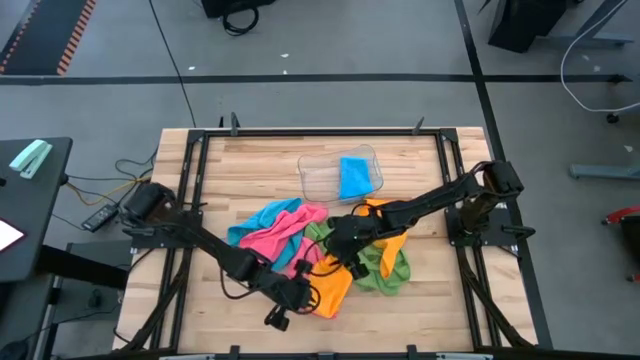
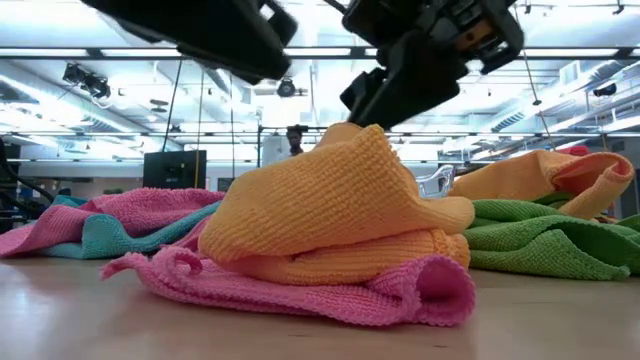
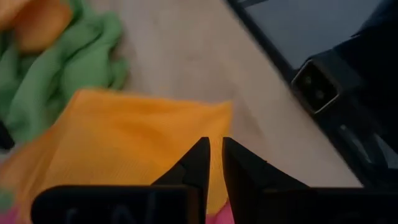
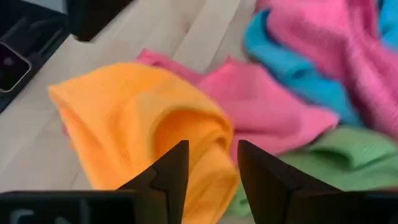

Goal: Fold microfiber towels
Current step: Fold the left yellow microfiber cloth

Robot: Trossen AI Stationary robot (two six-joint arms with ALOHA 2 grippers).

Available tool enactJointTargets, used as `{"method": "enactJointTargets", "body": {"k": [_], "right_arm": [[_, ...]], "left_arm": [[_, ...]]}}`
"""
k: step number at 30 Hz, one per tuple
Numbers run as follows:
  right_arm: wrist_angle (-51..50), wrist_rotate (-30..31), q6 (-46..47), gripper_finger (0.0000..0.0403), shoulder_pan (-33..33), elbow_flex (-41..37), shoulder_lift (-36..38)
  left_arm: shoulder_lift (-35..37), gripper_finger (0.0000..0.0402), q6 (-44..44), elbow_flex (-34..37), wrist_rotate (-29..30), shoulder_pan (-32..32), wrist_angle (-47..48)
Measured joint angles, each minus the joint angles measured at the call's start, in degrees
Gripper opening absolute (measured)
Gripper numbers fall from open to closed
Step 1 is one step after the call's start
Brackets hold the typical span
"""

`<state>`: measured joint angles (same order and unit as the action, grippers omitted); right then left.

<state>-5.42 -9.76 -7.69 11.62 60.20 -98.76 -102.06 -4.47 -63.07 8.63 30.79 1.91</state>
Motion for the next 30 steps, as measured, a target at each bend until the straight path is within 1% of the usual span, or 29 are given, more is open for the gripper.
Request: {"method": "enactJointTargets", "body": {"k": [2,6,9,12,19,25,30], "right_arm": [[1.8,-0.1,-1.9,0.0139,0.2,0.2,-1.4],[1.8,-0.1,-2.4,0.0133,0.6,-0.1,-4.2],[2.3,-1.1,-2.4,0.013,1.0,0.0,-5.6],[1.0,-2.8,-2.1,0.0127,1.7,0.0,-5.9],[-1.8,-4.4,-1.5,0.0117,4.4,0.0,-4.3],[-6.6,-5.2,-1.0,0.011,7.5,0.1,-4.1],[-11.6,-5.4,-0.9,0.0106,8.9,0.1,-3.9]], "left_arm": [[0.0,0.0045,-2.2,0.0,1.3,-0.1,2.6],[-2.9,0.0044,-4.7,0.1,3.4,-0.9,6.1],[-4.7,0.0043,-4.9,0.1,6.4,-1.4,5.1],[-5.7,0.004,-3.7,0.1,8.0,-1.7,3.4],[-5.7,0.0042,1.0,0.0,8.2,-1.7,-1.8],[-5.4,0.0039,4.5,0.0,8.1,-1.7,-2.1],[-5.1,0.0032,8.7,0.0,5.6,-1.3,-6.0]]}}
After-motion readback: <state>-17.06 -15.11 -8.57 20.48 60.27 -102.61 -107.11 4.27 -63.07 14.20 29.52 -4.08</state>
